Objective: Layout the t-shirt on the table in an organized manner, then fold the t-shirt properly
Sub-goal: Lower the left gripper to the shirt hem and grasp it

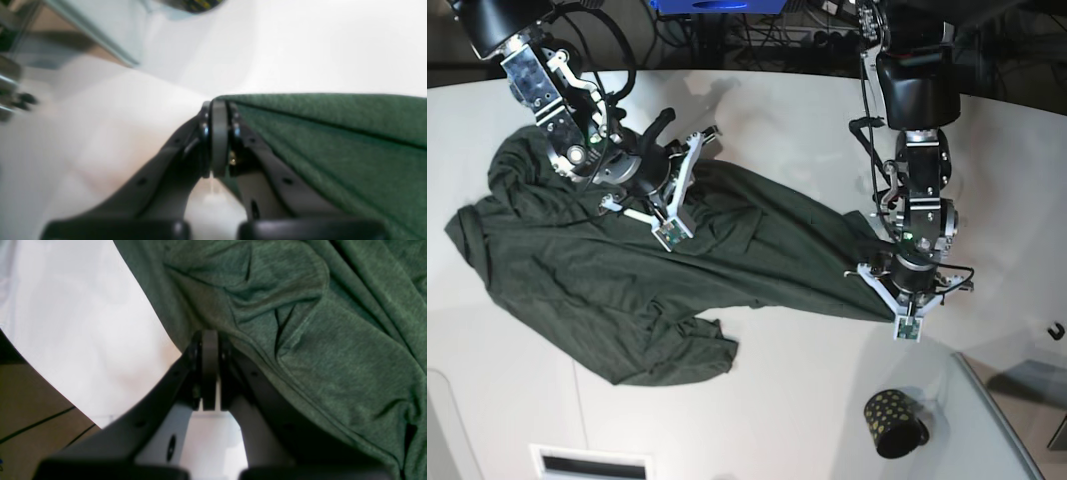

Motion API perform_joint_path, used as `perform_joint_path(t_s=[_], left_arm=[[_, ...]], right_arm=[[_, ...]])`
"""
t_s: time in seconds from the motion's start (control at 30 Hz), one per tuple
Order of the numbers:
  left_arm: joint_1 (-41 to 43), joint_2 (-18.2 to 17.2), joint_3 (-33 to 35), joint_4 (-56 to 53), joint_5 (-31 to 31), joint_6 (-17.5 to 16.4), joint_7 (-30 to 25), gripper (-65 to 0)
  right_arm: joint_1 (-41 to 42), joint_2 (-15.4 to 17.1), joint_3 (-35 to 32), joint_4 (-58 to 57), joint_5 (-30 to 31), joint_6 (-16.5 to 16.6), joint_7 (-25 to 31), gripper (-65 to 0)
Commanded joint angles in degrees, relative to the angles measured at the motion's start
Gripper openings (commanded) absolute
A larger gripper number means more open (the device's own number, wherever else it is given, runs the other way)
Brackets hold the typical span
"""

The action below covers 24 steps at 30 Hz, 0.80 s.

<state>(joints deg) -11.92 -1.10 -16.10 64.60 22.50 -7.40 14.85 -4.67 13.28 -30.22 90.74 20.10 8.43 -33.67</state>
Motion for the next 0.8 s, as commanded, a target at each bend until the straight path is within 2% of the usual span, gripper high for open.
perform_joint_path(t_s=[0.0, 0.4, 0.47, 0.6, 0.67, 0.73, 0.77], left_arm=[[-1.31, -0.26, -0.12, -0.11, 0.05, 0.59, -0.92, -65.0], [-7.99, 2.11, 0.23, 0.85, -0.04, 0.67, -0.92, -65.0], [-10.01, 3.35, 0.23, -1.78, -0.04, 0.67, -0.92, -65.0], [-13.09, 3.87, 0.23, -8.11, -0.04, 0.67, -1.09, -65.0], [-14.32, 3.96, 0.23, -10.84, -0.57, 0.67, -1.27, -65.0], [-15.55, 3.96, 0.23, -12.86, -0.57, 0.67, -1.27, -64.5], [-15.99, 3.96, 0.23, -13.57, -0.66, 0.67, -1.27, -58.3]], right_arm=[[0.75, 0.04, 0.11, 1.09, 0.34, 0.5, 1.28, -64.2], [1.81, 0.04, -4.11, 0.91, 0.25, 0.23, 1.1, -63.2], [2.25, 0.04, -4.29, 0.73, 0.25, 0.15, 1.19, -57.3], [2.51, 1.8, -4.02, 1.17, -2.3, 0.15, 1.28, -40.5], [2.16, 1.62, -4.2, 1.17, -7.57, 0.15, 1.28, -32.3], [1.37, 1.36, -4.46, 1.17, -14.08, 0.15, 1.28, -27.0], [0.93, 0.92, -5.08, 1.17, -16.98, 0.15, 1.28, -26.1]])
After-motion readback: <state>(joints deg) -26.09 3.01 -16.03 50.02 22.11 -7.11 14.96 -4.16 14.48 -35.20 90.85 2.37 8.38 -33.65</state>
